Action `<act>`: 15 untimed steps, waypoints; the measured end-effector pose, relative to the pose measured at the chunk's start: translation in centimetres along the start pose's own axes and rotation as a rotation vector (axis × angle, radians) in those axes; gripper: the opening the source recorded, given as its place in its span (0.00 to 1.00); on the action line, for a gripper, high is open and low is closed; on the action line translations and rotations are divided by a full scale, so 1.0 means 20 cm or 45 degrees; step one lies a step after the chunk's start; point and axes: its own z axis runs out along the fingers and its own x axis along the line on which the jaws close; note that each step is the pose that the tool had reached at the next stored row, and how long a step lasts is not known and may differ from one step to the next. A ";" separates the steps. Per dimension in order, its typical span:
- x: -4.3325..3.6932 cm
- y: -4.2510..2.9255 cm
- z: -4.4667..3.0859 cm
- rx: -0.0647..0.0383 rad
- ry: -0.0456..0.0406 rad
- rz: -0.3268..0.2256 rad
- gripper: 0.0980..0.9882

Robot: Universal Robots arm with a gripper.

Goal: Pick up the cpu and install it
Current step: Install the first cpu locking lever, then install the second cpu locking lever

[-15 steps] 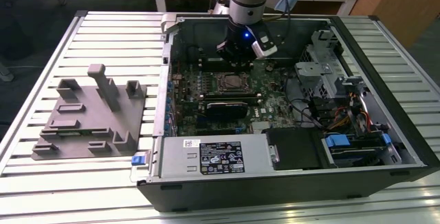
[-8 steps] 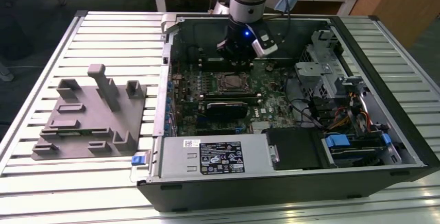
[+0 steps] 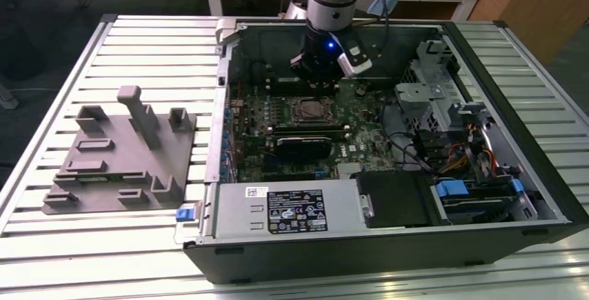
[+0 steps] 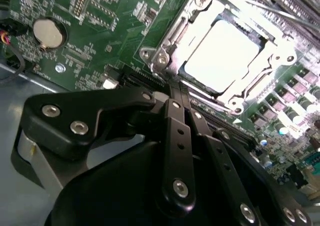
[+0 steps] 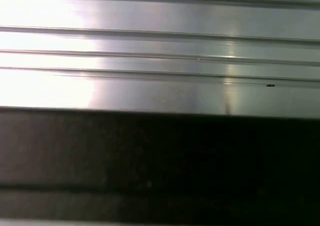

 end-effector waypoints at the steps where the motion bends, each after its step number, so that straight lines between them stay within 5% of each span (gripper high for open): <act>1: 0.000 -0.001 0.000 0.000 0.000 0.000 0.01; 15: 0.000 -0.001 -0.016 0.000 0.000 0.000 0.01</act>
